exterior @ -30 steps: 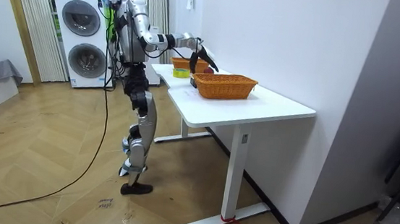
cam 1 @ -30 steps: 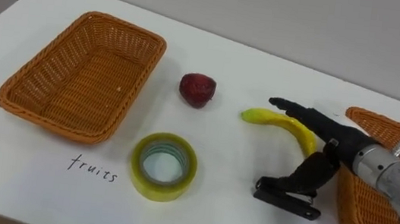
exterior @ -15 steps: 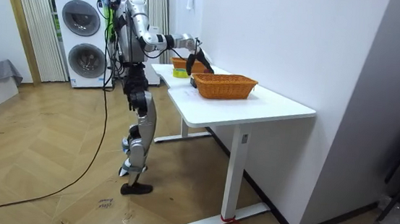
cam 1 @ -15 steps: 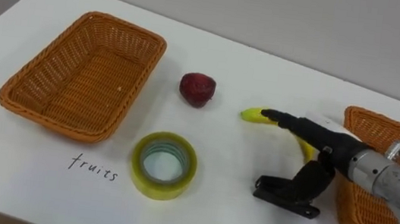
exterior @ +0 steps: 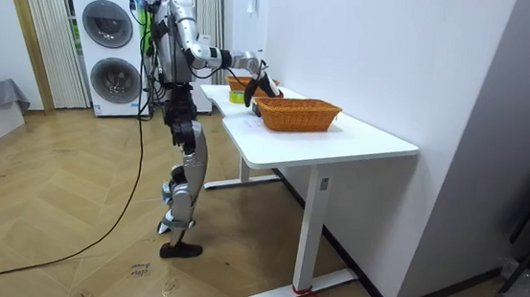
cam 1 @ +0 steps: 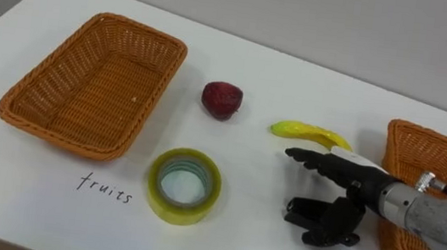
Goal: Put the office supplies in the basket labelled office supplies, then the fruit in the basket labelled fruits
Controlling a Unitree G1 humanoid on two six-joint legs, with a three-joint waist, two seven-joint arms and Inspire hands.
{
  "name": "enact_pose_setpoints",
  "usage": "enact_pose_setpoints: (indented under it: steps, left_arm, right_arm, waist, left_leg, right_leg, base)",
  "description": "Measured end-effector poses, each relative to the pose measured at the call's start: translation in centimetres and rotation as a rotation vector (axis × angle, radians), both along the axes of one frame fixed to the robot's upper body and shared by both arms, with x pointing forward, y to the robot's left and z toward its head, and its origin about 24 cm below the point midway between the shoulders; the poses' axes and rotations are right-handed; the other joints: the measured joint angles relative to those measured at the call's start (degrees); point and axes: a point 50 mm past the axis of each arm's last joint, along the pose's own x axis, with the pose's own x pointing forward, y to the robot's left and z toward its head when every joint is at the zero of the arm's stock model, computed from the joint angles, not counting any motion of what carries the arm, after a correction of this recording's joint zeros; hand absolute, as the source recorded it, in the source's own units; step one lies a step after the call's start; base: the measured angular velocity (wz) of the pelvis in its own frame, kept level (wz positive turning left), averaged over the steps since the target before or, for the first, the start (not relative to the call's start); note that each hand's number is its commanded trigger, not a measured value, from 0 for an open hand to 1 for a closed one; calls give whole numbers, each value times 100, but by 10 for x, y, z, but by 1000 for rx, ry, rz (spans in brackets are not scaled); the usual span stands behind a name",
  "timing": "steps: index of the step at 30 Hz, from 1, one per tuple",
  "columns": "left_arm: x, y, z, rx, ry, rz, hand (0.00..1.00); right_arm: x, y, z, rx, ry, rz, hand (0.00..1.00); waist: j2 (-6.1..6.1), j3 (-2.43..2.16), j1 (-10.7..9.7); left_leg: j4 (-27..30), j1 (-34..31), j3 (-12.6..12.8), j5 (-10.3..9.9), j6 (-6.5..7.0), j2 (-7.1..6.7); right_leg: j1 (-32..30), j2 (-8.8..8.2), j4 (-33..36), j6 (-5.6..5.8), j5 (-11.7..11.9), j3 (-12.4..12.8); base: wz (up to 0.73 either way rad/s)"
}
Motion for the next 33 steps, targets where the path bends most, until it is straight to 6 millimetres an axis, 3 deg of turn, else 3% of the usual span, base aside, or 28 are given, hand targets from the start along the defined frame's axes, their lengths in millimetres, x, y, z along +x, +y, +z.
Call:
enact_pose_setpoints:
  steps: [9,19,25,33]
  left_arm:
    - [6,0,0,-1,-20,12,0]
    - [3,0,0,31,-6,27,0]
    - [1,0,0,49,15,32,0]
    - [2,0,0,47,18,23,0]
  right_arm:
    - [-2,2,-5,2,30,6,0]
    - [-3,-1,-12,-19,50,-16,0]
    - [-3,0,-13,-33,45,-20,0]
    - [-3,1,-15,-58,48,-10,0]
  waist:
    - [-11,-8,-6]
    - [98,-2,-16]
    - [139,-21,-32]
    - [75,-63,-34]
  left_leg:
    - [4,-4,3,25,-9,7]
    - [-23,88,-71,25,-4,5]
    - [-18,88,-134,44,-10,-2]
    - [-19,48,-136,54,-1,-13]
  right_leg:
    - [5,2,7,-10,8,-22]
    - [130,3,-5,-3,34,-94]
    - [156,-5,-3,-5,34,-138]
    - [112,-17,9,-6,35,-137]
  base:
    - [0]
    - [2]
    - [4]
    - [0]
